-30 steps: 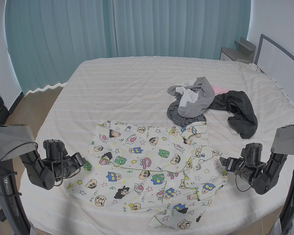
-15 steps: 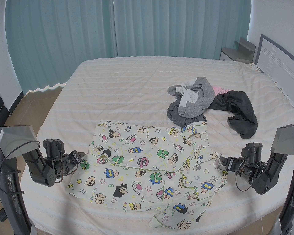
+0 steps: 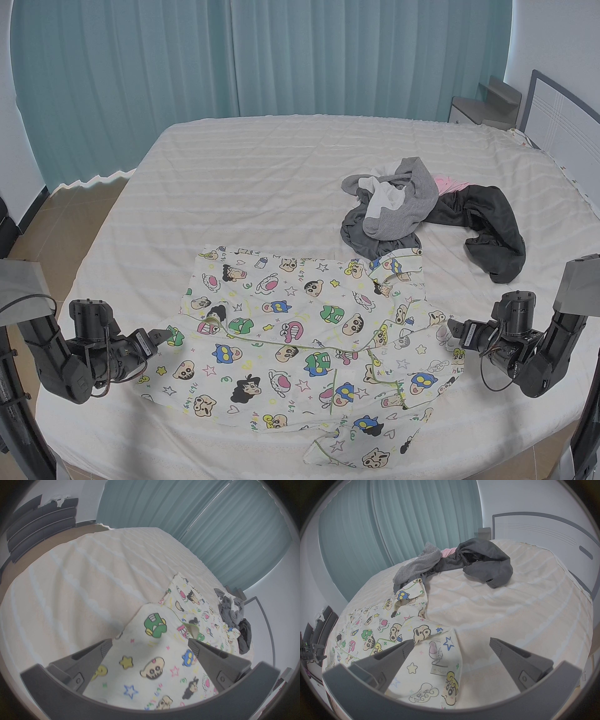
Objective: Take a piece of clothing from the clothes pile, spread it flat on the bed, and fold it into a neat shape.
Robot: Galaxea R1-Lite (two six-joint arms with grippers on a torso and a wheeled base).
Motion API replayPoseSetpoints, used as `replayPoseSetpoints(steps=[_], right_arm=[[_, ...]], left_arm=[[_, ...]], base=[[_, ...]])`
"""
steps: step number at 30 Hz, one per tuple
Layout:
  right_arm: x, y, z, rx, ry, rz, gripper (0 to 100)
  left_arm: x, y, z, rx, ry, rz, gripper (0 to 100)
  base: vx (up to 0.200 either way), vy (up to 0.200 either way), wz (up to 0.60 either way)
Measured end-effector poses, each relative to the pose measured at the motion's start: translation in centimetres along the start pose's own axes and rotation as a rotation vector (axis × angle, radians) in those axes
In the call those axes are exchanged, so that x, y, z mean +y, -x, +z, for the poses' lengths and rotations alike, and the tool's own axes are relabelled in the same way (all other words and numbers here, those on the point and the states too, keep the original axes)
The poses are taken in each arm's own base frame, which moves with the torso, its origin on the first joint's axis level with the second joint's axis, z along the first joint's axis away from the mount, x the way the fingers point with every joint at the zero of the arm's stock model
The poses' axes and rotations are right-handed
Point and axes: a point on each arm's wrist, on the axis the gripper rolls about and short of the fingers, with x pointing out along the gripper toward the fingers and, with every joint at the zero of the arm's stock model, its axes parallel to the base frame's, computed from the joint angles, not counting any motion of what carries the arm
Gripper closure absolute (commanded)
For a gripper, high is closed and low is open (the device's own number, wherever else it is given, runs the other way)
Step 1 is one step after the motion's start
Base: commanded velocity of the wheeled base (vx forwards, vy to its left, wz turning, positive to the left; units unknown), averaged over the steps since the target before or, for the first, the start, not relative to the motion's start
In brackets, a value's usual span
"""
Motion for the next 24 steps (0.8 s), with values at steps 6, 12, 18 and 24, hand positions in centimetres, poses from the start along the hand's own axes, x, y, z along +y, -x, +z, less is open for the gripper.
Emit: replayPoseSetpoints(steps=[6, 12, 18, 24], right_arm=[[0.4, 0.4, -0.1, -0.01, 0.005, 0.019, 0], [0.9, 0.9, -0.3, -0.015, 0.013, 0.046, 0], [1.1, 1.2, -0.5, -0.007, 0.018, 0.058, 0], [1.1, 1.2, -0.5, -0.006, 0.016, 0.062, 0]], left_arm=[[-0.9, 3.8, -1.5, 0.031, 0.051, -0.038, 0], [-2.3, 6.2, -3.1, 0.066, 0.09, -0.094, 0], [-2.4, 6.5, -3.7, 0.081, 0.082, -0.094, 0], [-2.0, 5.3, -4.0, 0.081, 0.086, -0.028, 0]], base=[[-0.1, 0.0, 0.0], [-0.2, 0.0, 0.0], [-0.2, 0.0, 0.0], [0.0, 0.0, 0.0]])
